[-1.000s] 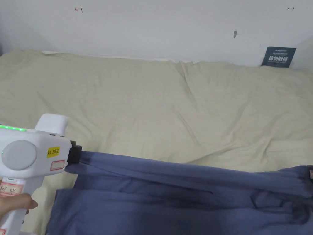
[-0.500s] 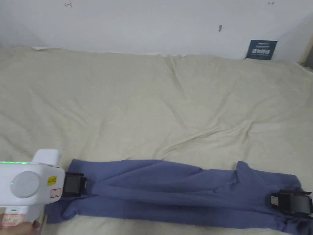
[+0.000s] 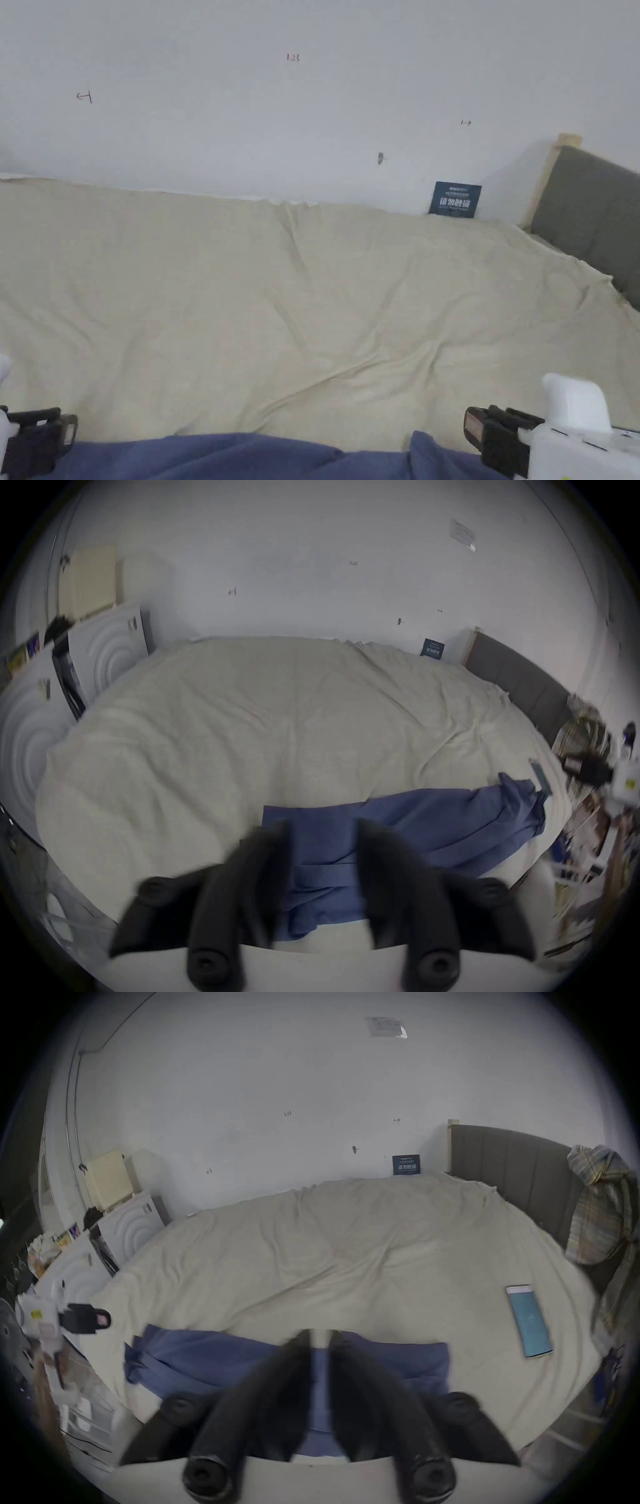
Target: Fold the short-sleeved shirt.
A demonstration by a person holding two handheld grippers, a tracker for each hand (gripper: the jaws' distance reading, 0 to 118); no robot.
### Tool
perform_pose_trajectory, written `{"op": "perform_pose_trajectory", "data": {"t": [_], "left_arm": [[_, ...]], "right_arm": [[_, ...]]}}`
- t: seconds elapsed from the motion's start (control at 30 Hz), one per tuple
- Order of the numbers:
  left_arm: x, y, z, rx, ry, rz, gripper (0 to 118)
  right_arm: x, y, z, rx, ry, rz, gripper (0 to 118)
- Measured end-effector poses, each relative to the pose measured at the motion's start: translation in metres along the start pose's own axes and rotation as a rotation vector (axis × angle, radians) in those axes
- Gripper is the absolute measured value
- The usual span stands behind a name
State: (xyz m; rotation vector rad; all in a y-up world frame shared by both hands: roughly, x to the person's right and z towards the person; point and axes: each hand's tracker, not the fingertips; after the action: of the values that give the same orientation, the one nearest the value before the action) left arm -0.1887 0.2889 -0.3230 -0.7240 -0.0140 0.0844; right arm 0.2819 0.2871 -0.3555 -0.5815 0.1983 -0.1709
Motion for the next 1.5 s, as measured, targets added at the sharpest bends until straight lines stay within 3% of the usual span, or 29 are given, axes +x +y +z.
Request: {"op": "perform_pose_trajectory", "data": {"t": [0.03,0.1,0.17,0.43,0.63,0.67,0.7,0.77,0.8,1.13,1.23,1.5], "left_arm": [[0.004,-0.003,0.0,0.0,0.007,-0.042,17],[0.007,-0.008,-0.005,-0.045,0.013,-0.052,9],[0.003,-0.016,-0.013,-0.061,0.005,-0.027,0],[-0.031,-0.031,-0.023,-0.108,0.02,0.072,0],[-0.061,-0.033,-0.025,-0.09,-0.057,0.179,0],[-0.073,-0.036,-0.03,-0.098,-0.077,0.211,4],[-0.079,-0.037,-0.034,-0.114,-0.117,0.234,26],[-0.091,-0.042,-0.044,-0.133,-0.162,0.288,96],[-0.095,-0.044,-0.049,-0.14,-0.187,0.305,109],[-0.127,-0.059,-0.107,-0.256,-0.291,0.457,110],[-0.135,-0.06,-0.101,-0.19,-0.357,0.507,111],[-0.145,-0.059,-0.103,-0.221,-0.484,0.584,111]], "right_arm": [[-0.002,-0.002,-0.005,-0.013,0.053,-0.022,2],[-0.01,-0.01,-0.018,-0.046,0.095,-0.061,0],[-0.021,-0.02,-0.031,-0.089,0.103,-0.023,0],[-0.049,-0.046,-0.065,-0.196,0.145,0.012,0],[-0.063,-0.044,-0.078,-0.224,0.145,0.045,0],[-0.065,-0.044,-0.08,-0.227,0.149,0.046,0],[-0.067,-0.043,-0.083,-0.234,0.158,0.045,0],[-0.072,-0.042,-0.088,-0.245,0.164,0.045,0],[-0.076,-0.042,-0.091,-0.251,0.162,0.055,0],[-0.086,-0.045,-0.103,-0.307,0.135,0.086,0],[-0.083,-0.044,-0.104,-0.314,0.122,0.078,0],[-0.078,-0.045,-0.11,-0.323,0.116,0.055,0]]}}
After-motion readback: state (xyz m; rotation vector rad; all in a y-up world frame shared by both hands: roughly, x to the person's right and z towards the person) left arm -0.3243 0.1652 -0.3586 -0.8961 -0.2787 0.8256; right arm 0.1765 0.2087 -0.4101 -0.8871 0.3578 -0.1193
